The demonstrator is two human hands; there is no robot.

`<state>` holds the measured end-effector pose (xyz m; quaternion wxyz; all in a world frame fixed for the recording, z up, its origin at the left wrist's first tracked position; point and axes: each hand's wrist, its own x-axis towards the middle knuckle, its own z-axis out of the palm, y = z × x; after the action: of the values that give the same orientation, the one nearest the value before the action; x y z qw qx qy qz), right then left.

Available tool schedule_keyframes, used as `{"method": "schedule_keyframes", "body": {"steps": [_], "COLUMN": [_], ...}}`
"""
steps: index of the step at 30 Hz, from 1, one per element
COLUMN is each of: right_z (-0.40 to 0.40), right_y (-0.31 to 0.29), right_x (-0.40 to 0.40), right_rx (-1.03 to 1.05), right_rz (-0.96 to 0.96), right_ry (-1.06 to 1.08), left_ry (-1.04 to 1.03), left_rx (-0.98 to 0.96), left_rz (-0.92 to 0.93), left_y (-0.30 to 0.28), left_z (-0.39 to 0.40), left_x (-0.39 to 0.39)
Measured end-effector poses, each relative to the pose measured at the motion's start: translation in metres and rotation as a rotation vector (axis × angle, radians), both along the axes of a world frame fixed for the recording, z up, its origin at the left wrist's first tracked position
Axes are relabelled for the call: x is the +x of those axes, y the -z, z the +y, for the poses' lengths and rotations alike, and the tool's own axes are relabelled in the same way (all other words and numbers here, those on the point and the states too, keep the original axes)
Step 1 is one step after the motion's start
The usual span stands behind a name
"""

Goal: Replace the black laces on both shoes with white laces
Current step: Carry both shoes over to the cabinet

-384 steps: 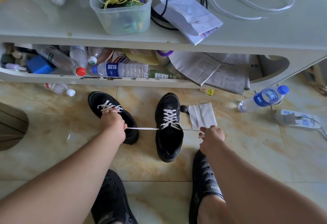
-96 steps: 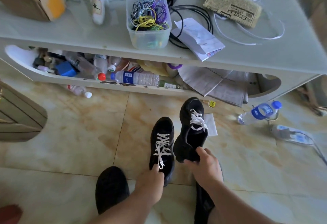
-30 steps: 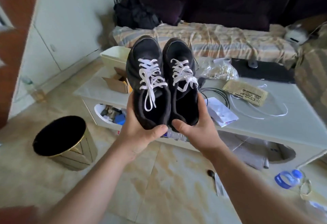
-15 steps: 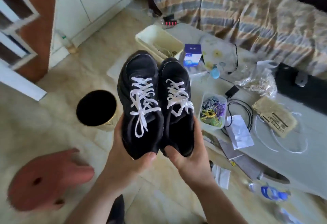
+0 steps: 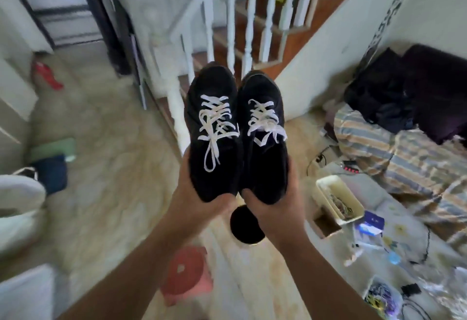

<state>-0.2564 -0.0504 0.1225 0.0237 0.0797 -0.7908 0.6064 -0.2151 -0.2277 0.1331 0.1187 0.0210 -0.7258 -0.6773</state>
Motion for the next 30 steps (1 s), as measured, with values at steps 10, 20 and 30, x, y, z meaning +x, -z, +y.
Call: {"method": "schedule_keyframes", "body": {"steps": [10,20,30], "right_z": [-0.157,-0.273,-0.420], "right_y": [0.000,-0.046,-0.031], "right_x": [-0.027,-0.118,-0.158], "right_rx": [-0.247,-0.313,-0.263], "right_rz": [-0.153,-0.228,-0.202], "right_ry": [-0.435,-0.737,-0.722], "left_ry": [-0.326,-0.628,-0.535], "left_rx": [0.211,0.136,0.129], "left_rz": [-0.097,0.032,0.045], "left_y": [-0.006,-0.049,-0.030], "left_z": [-0.135,-0.213,-0.360], "left_x": [0.037,-0.022,-0.053]}}
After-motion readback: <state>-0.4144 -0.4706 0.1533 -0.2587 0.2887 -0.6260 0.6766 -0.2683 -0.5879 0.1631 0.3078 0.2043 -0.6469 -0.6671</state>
